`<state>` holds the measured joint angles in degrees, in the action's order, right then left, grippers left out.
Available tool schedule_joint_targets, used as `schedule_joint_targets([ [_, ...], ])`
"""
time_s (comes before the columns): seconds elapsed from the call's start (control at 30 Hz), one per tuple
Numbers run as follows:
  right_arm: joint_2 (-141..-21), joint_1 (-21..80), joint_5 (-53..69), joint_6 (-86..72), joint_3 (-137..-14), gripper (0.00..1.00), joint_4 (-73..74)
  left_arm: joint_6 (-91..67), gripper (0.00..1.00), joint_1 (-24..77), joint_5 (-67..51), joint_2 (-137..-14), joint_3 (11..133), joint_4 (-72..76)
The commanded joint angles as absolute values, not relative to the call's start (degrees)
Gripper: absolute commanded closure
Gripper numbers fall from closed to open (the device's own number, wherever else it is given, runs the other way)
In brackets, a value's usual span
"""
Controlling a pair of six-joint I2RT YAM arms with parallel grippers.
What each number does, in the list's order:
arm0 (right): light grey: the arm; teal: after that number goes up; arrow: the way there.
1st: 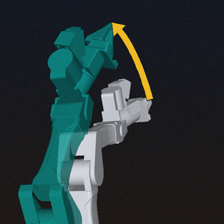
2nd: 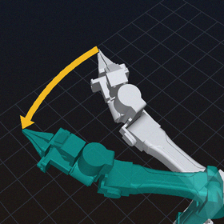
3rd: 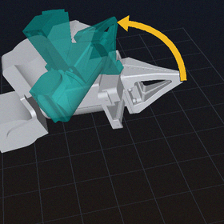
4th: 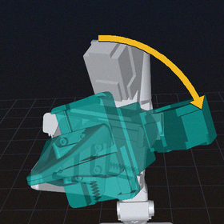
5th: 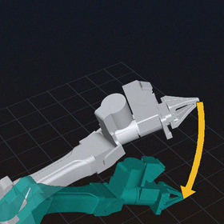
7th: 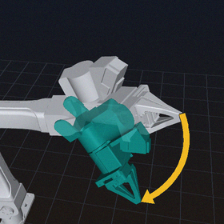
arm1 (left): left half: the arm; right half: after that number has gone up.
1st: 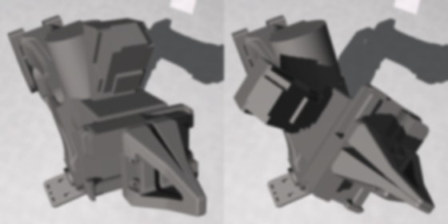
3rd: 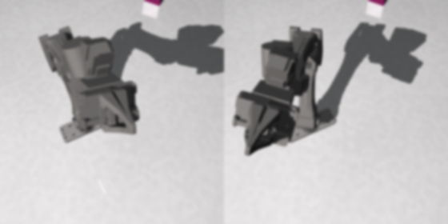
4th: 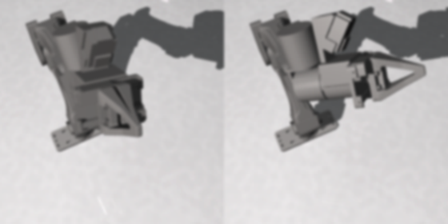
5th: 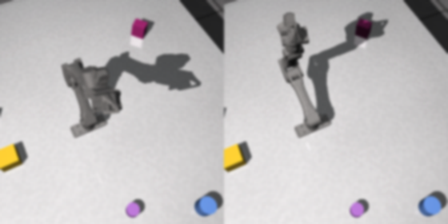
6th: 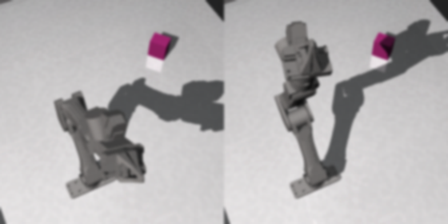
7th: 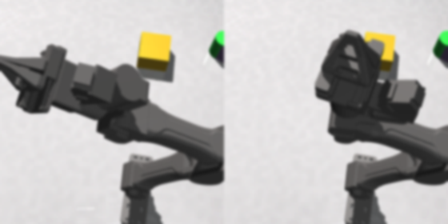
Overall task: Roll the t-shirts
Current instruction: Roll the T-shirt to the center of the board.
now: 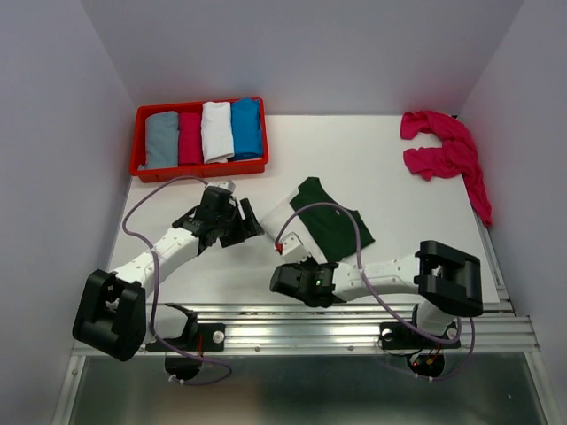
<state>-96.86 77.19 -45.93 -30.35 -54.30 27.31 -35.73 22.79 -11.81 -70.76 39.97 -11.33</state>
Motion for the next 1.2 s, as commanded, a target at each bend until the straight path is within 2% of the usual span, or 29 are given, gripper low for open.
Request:
schedule_joint_targets([
  [0.0, -91.16, 75.24, -38.16, -29.27, -51.69, 0.99, 19.17, -38.84, 0.20, 24.34, -15.55, -70.75, 37.18, -2.48],
  [0.13, -87.19, 73.83, -33.76, -29.36, -49.31, 0.99, 15.83, -40.87, 0.15, 26.01, -16.43, -71.63, 34.90, 3.33],
  [0.5, -79.11, 69.35, -25.85, -29.36, -45.27, 0.99, 12.04, -45.96, 0.10, 26.46, -19.51, -74.87, 29.01, 18.80],
  [1.0, -76.46, 67.59, -23.20, -30.15, -42.89, 0.99, 11.25, -49.48, 0.09, 26.89, -21.18, -82.25, 27.07, 35.50],
  [1.17, -76.20, 67.59, -23.11, -30.23, -42.71, 0.99, 11.16, -49.39, 0.11, 27.86, -21.36, -86.30, 28.74, 36.82],
])
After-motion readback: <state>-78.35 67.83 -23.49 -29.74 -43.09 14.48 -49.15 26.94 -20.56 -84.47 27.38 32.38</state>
